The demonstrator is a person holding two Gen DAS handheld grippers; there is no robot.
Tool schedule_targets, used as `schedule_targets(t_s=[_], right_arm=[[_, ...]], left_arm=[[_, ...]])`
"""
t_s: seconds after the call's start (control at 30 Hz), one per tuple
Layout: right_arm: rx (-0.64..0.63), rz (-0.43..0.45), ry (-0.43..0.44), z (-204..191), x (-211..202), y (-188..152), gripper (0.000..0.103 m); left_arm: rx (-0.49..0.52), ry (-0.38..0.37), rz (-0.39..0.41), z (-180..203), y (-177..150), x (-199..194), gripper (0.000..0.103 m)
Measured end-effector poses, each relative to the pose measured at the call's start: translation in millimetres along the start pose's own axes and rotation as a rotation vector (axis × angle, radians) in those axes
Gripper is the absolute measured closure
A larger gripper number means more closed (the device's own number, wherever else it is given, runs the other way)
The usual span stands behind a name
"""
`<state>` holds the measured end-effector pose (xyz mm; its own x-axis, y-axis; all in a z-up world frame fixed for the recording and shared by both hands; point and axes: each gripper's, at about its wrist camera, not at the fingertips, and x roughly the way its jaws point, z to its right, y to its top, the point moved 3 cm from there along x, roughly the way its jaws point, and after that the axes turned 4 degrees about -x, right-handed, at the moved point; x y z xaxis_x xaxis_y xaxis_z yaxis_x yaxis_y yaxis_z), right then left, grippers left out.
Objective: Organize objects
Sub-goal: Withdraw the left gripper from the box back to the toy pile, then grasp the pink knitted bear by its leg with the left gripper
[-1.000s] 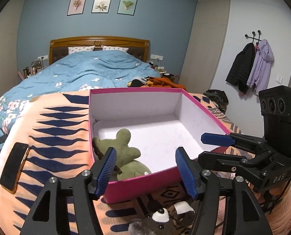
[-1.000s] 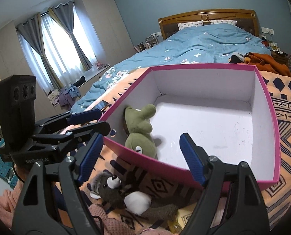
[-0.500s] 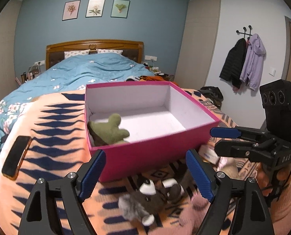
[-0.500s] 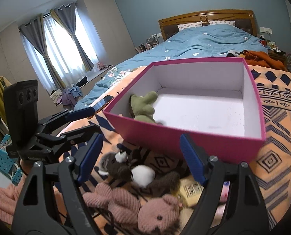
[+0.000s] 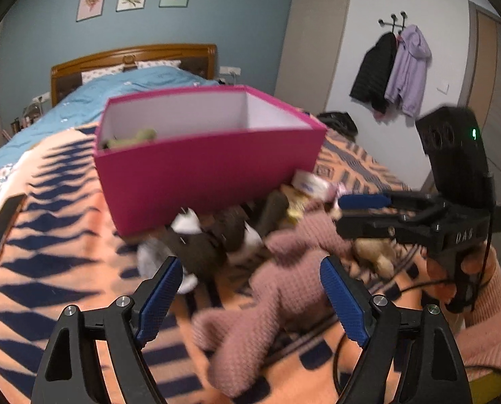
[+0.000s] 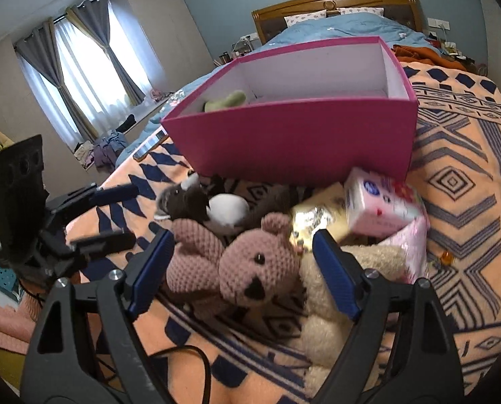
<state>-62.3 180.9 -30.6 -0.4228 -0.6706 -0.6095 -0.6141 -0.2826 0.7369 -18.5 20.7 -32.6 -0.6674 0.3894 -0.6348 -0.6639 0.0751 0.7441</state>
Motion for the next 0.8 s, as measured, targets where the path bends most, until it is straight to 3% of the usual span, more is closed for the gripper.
schedule_targets(t_s=[0.37,0.57,0.7,0.8], right_arm=[[-0.076,-0.041,-0.022,-16,16,-5,0.018],[-0.082,-0.058,-0.025,-17,23,-8,0.018],[-0.090,-0.064,-0.027,-19,23,-10,0.018],[-0.065,-0.065,-0.011,-18,22,-12,0.018]], left_arm=[[-0.012,0.000,-0.089,4,-28,16,0.018],[-0.043,0.015,-0.093,-2,-30,17,0.019],[-0.064,0.027,-0.096,-6,-30,17,0.036],[-0.097,0.017,-0.081,-11,-27,15,0.058]])
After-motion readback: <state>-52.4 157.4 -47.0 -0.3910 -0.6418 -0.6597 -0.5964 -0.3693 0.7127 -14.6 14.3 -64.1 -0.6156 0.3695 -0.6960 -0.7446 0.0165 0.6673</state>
